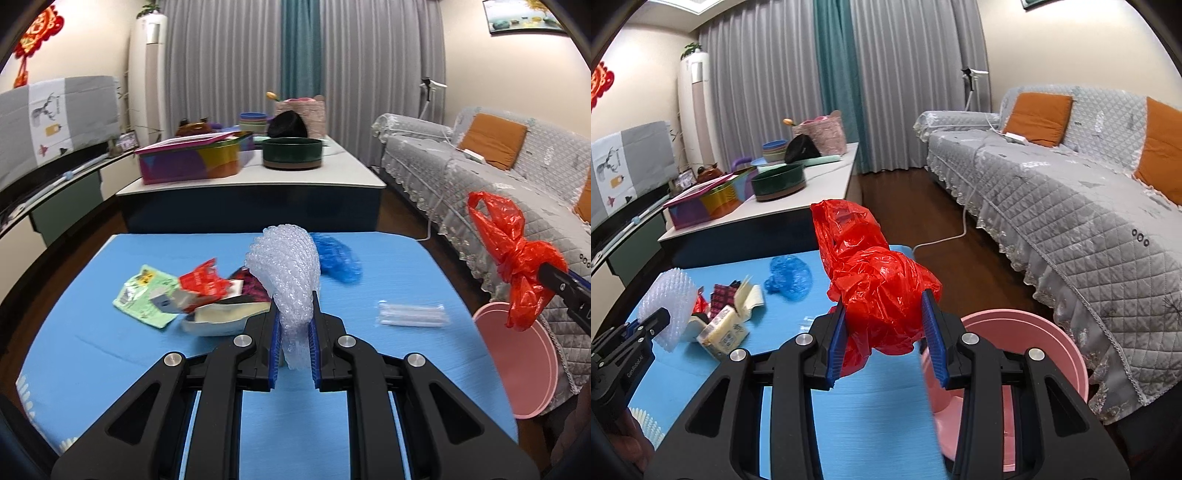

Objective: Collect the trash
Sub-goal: 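Carry the foam net and red bag with both tools to the pink bucket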

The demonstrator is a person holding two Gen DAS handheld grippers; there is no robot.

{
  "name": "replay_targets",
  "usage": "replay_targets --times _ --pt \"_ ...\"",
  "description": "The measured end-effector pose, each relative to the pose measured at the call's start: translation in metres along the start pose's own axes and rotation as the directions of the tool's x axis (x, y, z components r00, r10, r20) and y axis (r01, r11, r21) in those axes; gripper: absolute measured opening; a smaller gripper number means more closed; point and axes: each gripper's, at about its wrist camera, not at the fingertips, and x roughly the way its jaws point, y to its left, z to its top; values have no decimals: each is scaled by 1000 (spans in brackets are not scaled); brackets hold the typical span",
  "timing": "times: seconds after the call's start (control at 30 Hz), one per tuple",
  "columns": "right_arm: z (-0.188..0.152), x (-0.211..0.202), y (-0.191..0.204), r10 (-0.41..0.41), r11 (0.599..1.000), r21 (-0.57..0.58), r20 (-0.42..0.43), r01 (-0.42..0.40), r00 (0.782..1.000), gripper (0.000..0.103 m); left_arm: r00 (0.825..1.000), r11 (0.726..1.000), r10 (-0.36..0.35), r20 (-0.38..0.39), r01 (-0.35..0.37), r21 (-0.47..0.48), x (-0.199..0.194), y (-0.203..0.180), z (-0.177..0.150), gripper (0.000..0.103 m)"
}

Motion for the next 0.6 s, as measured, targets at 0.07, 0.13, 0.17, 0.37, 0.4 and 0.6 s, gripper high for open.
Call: replay_targets --times 0.07,0.13,0.17,0.37,0.4,0.6 --pt "0 1 -7 -11 1000 9 -1 11 1000 39 1000 1000 -23 -3 23 5 2 -8 3 13" --pt "1 1 -14 -22 1000 19 -2 22 1000 39 999 999 -43 -4 43 10 3 -17 5 13" --pt "1 1 -20 -30 999 27 -3 30 1000 39 998 998 -55 -4 55 15 3 -23 6 13" --pt "1 -4 -46 -71 996 61 -3 71 998 39 992 991 -124 -15 124 48 6 -56 10 13" --pt "1 -5 -53 -82 994 71 -3 82 997 39 991 990 -133 -15 133 56 5 -60 10 13" --pt "-2 -10 -85 -138 983 118 -15 138 990 39 975 971 -220 -23 221 89 5 -93 15 13"
